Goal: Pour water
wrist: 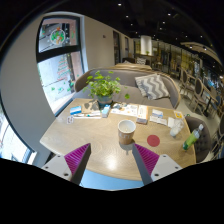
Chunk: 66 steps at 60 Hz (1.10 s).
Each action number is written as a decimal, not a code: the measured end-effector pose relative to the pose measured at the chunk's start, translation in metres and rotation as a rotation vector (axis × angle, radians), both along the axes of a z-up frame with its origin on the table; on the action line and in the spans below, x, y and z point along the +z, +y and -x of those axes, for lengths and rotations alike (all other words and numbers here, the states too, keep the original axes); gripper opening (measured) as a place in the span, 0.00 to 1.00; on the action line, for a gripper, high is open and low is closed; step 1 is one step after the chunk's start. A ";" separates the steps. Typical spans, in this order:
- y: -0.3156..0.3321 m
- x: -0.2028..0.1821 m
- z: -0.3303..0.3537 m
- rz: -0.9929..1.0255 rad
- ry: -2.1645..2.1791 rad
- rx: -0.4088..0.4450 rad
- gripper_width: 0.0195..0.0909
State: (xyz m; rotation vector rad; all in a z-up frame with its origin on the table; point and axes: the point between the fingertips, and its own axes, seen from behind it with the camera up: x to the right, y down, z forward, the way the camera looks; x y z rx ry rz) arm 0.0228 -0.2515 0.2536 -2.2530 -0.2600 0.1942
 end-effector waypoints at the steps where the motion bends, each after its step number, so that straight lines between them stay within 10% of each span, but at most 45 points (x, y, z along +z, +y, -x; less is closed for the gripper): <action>1: -0.001 0.000 -0.004 0.000 0.002 -0.006 0.92; 46: 0.069 -0.128 -0.420 -0.065 -0.012 -0.299 0.92; 66: 0.176 -0.172 -0.471 -0.179 -0.023 -0.302 0.89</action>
